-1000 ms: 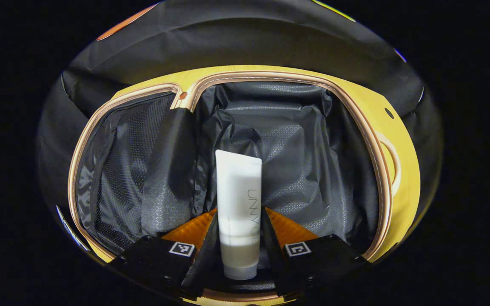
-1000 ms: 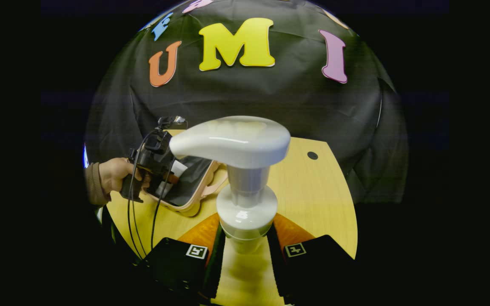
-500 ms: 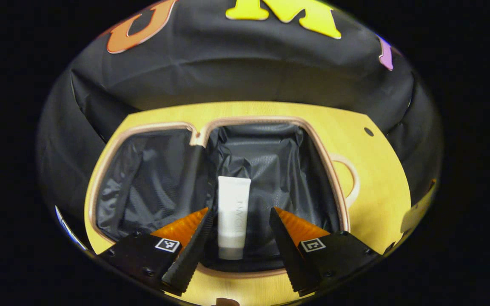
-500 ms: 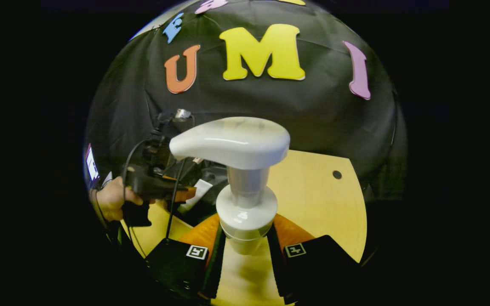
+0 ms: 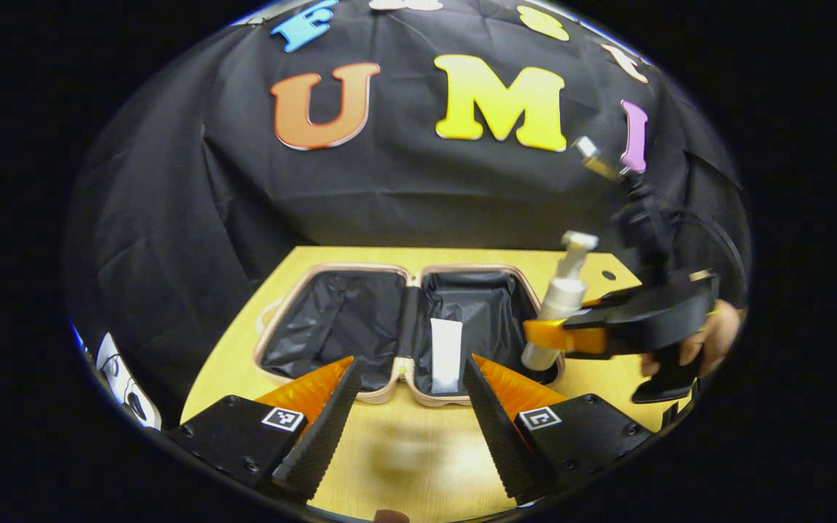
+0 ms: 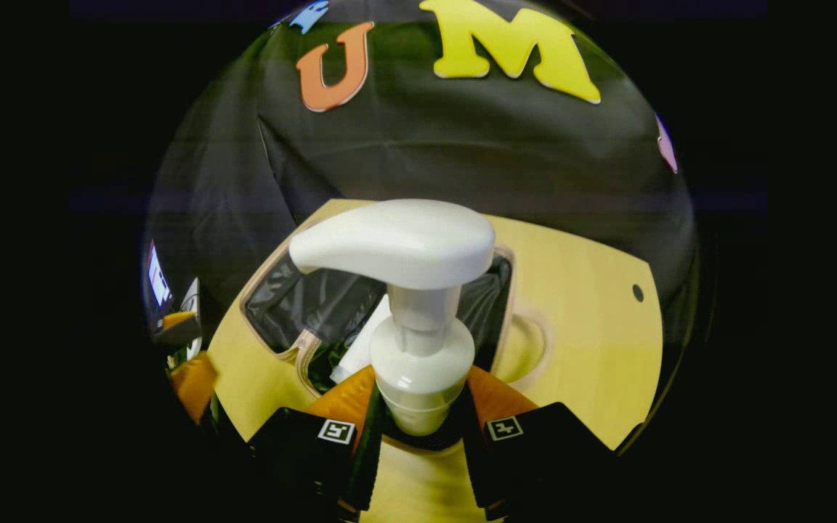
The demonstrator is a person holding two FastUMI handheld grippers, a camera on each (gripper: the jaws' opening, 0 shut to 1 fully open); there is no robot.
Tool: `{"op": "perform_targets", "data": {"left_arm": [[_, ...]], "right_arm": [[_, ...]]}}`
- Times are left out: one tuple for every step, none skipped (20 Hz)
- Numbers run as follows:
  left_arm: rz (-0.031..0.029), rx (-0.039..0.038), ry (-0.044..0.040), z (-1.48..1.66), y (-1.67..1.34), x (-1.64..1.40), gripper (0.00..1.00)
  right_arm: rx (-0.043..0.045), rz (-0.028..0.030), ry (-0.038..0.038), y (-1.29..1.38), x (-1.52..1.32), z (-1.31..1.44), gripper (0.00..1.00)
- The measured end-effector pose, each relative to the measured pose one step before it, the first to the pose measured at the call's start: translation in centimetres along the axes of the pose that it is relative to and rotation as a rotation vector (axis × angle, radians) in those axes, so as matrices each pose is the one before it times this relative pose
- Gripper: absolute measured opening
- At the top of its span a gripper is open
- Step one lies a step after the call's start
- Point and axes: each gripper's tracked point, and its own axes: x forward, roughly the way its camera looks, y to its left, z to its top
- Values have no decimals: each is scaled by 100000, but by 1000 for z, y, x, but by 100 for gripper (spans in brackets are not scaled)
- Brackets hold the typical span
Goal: First open the suitcase, pack the skin care products into it, and then close the suitcase.
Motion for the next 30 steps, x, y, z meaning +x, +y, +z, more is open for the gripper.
{"op": "perform_targets", "data": {"left_arm": [[3140, 1034, -1418, -21, 1059, -1643, 91], [1828, 569, -977, 57, 1298, -892, 92], [1489, -306, -793, -46, 815, -1019, 92], [1174, -762, -229, -140, 478, -664, 92], [1325, -1417, -1076, 10, 756, -716, 92], [565, -1377, -1618, 385, 626, -702, 91], [543, -927, -1695, 311, 593, -580, 92], [765, -110, -1433, 180, 612, -212, 92], [907, 508, -1109, 72, 640, -177, 92], [695, 578, -363, -52, 222, -332, 92], [815, 37, -546, 49, 599, -115, 91], [-96, -609, 552, 10, 384, 39, 92], [63, -857, 314, -178, 243, 68, 91], [190, -769, 277, -113, 418, 90, 91], [5, -819, 419, -231, 294, 15, 92], [135, -946, 330, -226, 161, 48, 91], [-22, -965, 313, -175, 226, 22, 92], [87, -451, 636, -287, 317, 119, 92], [553, -505, 430, -231, 455, -47, 92], [141, -1032, 598, -306, 337, 113, 92], [-326, -1483, 650, -175, 311, 251, 92], [-532, -1910, 353, -4, 53, 252, 91], [-345, -974, -299, 206, 254, 456, 91], [-319, -405, -474, 134, 452, 773, 91], [-249, -441, -409, 262, 570, 927, 92], [101, -1054, -374, 270, 667, 1115, 92], [47, -1683, -320, 281, 743, 1156, 92], [428, -2712, 297, -37, 897, 1550, 91], [-633, -3713, 709, 46, 787, 1573, 91], [-622, -4834, 1286, -111, 717, 1705, 91]], "right_arm": [[-1609, -1021, 1646, 185, 1052, -487, 49], [-268, -1131, 1056, 57, 951, -389, 48], [1358, -597, 2182, 275, 892, -434, 49], [2553, -374, 2536, 243, 626, -568, 49], [2272, -225, 3153, 149, 521, -565, 49], [1915, -891, 2924, -8, 507, -471, 49], [1605, -1776, 3541, -154, 482, -527, 47], [3074, -1023, -1206, 89, 28, 549, 48], [2927, -560, 436, 54, 230, 377, 49], [2813, -772, 996, 126, 225, 505, 48], [2164, -1142, 639, -43, 689, 473, 49], [2143, -1111, 913, 36, 808, 233, 48], [2195, -1353, 986, -36, 656, 291, 49], [938, -1232, 1303, -121, 659, 68, 48], [-64, -1759, 2184, -100, 788, -221, 49], [-370, -2258, 2577, -204, 667, -433, 48], [189, -1934, 1855, -173, 413, -387, 48], [408, -1345, 754, -57, 233, -270, 48], [-440, -775, -1693, 70, -60, 315, 48], [-1058, -810, -157, 64, 120, -222, 49], [-915, 806, -604, 276, -173, -72, 50], [-50, 807, -344, 219, -227, -69, 53], [381, 1122, -33, 241, -383, -173, 60], [110, 776, -1119, 147, -725, 29, 65], [-695, 745, -1721, -54, -906, 168, 71], [-1634, 2416, -2129, 239, -1318, 174, 78], [-2144, 2032, -3424, 133, -1564, 622, 77], [-1597, 1219, -3812, -448, -1639, 472, 83], [-531, 2800, -3706, 16, -1892, 546, 83], [-1, 2654, -3209, -112, -1934, 529, 80]]}}
